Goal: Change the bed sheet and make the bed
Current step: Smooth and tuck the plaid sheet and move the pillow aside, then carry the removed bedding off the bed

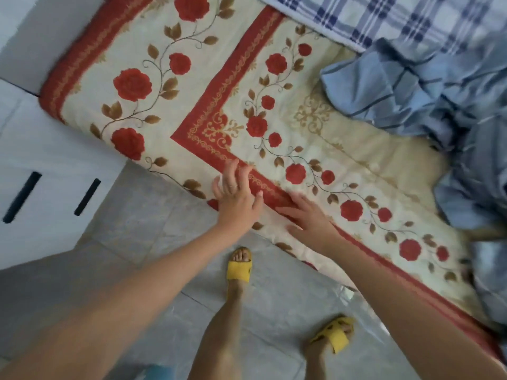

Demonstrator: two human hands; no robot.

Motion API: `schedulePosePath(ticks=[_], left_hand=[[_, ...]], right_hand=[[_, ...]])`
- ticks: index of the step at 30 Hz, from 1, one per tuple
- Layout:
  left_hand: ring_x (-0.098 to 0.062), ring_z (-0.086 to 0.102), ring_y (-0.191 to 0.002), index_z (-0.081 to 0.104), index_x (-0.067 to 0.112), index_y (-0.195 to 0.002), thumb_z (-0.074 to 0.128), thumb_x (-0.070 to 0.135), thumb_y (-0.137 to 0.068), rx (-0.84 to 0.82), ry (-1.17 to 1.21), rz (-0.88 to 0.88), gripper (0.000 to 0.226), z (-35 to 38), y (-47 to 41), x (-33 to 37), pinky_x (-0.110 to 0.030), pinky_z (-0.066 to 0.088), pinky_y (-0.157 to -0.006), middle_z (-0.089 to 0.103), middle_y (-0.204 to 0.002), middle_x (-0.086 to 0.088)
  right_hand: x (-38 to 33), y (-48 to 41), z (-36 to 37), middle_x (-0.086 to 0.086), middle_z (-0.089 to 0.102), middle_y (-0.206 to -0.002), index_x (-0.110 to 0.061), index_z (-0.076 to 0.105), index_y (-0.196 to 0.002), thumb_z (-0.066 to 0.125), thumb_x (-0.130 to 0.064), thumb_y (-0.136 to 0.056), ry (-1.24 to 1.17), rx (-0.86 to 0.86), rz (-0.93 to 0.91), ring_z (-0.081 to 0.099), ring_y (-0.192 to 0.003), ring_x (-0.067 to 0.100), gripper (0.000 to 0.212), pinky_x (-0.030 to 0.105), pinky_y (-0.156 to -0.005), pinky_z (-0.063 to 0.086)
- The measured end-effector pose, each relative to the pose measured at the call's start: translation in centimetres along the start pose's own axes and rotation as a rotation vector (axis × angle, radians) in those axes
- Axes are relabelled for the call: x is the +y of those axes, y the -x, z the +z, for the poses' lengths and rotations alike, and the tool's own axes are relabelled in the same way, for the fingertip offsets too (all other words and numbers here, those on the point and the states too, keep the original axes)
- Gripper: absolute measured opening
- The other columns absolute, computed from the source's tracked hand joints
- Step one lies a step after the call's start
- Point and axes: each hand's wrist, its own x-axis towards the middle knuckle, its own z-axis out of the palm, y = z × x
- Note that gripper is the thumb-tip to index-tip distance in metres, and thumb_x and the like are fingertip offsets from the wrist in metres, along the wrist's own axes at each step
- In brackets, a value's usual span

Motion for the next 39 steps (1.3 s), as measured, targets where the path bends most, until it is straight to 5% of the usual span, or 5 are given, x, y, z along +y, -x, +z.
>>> schedulePosePath(ticks=[6, 11, 14, 25, 39], left_hand=[[-0.024, 0.031, -0.126, 0.048, 0.012, -0.127, 0.062, 0.006, -0.080, -0.082, 0.161, 0.283, 0.049, 5.6, 5.2, 13.7, -0.052, 0.024, -0.107, 0.027, -0.144, -0.018], [-0.025, 0.030, -0.122, 0.050, 0.011, -0.119, 0.066, -0.003, -0.074, -0.091, 0.213, 0.247, 0.050, 7.3, 10.0, 22.7, -0.055, 0.027, -0.102, 0.031, -0.134, -0.019], [-0.032, 0.035, -0.122, 0.050, 0.009, -0.118, 0.067, -0.002, -0.072, -0.202, 0.154, 0.287, 0.051, 8.3, 11.7, 27.0, -0.055, 0.027, -0.102, 0.032, -0.131, -0.019], [-0.037, -0.010, -0.143, -0.016, 0.038, -0.147, 0.085, 0.014, -0.065, -0.365, -0.262, 0.655, 0.133, 11.2, 12.3, 47.0, -0.062, 0.010, -0.110, -0.019, -0.153, -0.009], [-0.027, 0.054, -0.109, 0.055, 0.007, -0.106, 0.048, 0.007, -0.097, -1.044, 0.112, 0.490, 0.011, 3.0, 27.9, 64.5, -0.023, 0.041, -0.081, 0.055, -0.120, -0.020]], right_hand=[[13.5, 13.9, -6.2, 0.013, 0.006, -0.159, -0.030, 0.016, -0.150, 0.077, -0.039, -0.071, 0.281, 0.783, 0.497, -0.001, -0.146, 0.035, 0.100, 0.057, -0.110, -0.014], [31.7, 26.0, -7.8, 0.004, 0.018, -0.157, -0.025, 0.013, -0.151, 0.080, -0.061, -0.058, -0.768, 0.746, 1.419, 0.023, -0.140, 0.038, 0.121, 0.063, -0.100, 0.031], [37.6, 31.2, -5.0, 0.008, 0.064, -0.079, -0.011, 0.051, -0.095, 0.073, -0.037, -0.080, -1.120, 0.524, 1.235, 0.055, -0.078, 0.024, 0.037, 0.035, -0.058, 0.046], [27.0, 48.7, -6.1, 0.019, 0.058, -0.092, 0.002, 0.053, -0.091, 0.045, -0.009, -0.089, -0.632, 0.347, 0.591, 0.052, -0.082, 0.024, 0.013, 0.029, -0.065, 0.034], [22.3, 70.6, -8.6, -0.010, 0.036, -0.127, -0.018, 0.017, -0.142, 0.080, -0.028, -0.074, -0.925, 0.872, 0.694, 0.044, -0.113, -0.001, 0.093, 0.022, -0.096, 0.041]])
